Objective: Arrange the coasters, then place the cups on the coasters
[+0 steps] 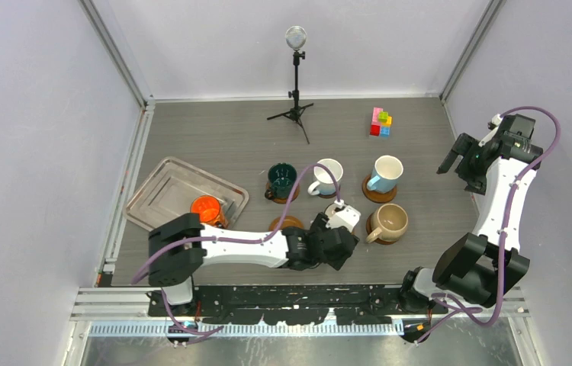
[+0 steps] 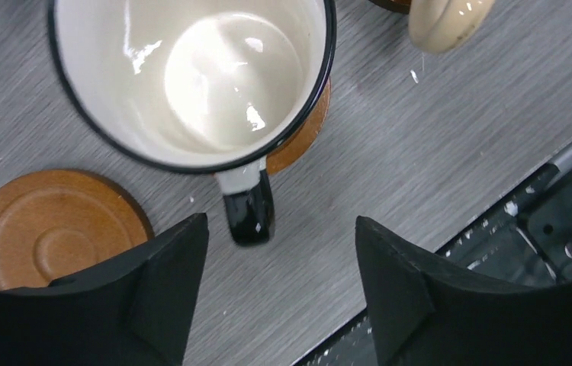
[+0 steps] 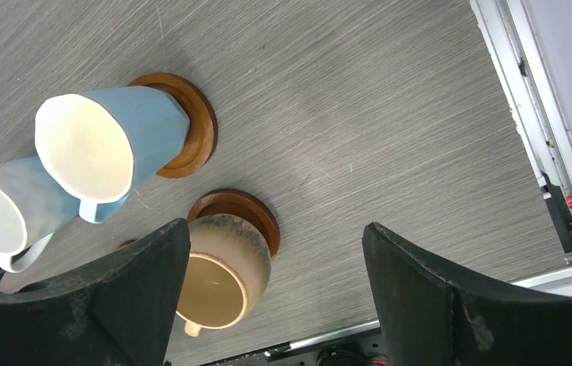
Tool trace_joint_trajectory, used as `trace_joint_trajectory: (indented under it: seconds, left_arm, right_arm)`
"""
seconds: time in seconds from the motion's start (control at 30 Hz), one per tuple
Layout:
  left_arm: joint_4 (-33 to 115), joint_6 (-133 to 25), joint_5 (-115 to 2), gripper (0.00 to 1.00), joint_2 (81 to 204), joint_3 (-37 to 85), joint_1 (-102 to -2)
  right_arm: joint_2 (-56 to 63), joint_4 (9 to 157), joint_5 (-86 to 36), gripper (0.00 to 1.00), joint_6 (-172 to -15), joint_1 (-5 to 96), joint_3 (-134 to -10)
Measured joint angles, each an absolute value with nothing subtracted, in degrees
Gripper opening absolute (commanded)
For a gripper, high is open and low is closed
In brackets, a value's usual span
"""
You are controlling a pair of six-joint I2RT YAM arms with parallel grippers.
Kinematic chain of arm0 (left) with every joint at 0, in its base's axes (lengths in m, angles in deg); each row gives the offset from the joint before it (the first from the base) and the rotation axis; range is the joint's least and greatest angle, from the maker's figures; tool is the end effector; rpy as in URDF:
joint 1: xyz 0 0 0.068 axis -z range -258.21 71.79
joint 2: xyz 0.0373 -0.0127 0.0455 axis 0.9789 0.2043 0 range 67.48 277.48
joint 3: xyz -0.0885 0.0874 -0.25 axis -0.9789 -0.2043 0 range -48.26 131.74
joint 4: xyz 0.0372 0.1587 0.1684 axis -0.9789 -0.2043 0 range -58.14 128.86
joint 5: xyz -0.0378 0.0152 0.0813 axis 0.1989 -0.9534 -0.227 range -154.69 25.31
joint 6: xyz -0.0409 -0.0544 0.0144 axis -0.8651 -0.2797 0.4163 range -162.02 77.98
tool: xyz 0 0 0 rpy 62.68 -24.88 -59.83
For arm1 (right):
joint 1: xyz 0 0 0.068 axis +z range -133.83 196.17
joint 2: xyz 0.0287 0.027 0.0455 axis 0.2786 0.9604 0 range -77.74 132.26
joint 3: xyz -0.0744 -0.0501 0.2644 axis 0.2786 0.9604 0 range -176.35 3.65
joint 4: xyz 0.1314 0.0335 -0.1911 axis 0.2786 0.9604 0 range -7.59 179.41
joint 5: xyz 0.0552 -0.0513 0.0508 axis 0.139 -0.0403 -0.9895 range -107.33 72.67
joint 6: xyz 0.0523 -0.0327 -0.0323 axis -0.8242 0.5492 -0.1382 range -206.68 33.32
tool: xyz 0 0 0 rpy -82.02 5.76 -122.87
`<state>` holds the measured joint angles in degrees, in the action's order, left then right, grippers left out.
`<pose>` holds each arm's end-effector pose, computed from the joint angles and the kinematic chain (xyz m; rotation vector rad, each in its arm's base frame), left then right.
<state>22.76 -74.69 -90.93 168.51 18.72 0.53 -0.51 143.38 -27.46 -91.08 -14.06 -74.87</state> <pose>0.0957 -0.3523 0.2121 0.7388 2.2467 -0.3961 0.2124 -0.1123 0.3303 0.7108 2.4882 0.0669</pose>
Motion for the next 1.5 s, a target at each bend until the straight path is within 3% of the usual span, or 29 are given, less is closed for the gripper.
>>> trace_joint_trajectory:
  seconds: [0.2,0.53,0.73,1.13,1.5]
  left_arm:
    - [20.8,-70.8,-88.0,0.99,158.7,13.9,-2.2]
    - [7.0,-63.6,-81.5,1.0,135.7,12.7,-25.7]
    - [-6.6,-61.1,-82.6,0.99,128.5,14.0,-38.7]
    - [-27.2,-72.4,-81.6,0.97,130.7,13.7,-49.5]
    - [-23.9,-78.6,-75.9,1.0,134.1,4.8,-54.6]
  right_arm:
    - [-1.2,143.9,-27.5,0.88,-90.0,-14.1,-74.5]
    - [-1.4,144.8,-27.4,0.88,-87.3,-14.1,-74.5]
    - [-1.5,144.6,-26.8,0.88,-86.3,-14.1,-73.6]
    - [-1.5,144.6,-26.1,0.88,-86.3,-14.1,-72.9]
    - [-1.5,144.9,-25.3,0.88,-86.1,-14.1,-73.1]
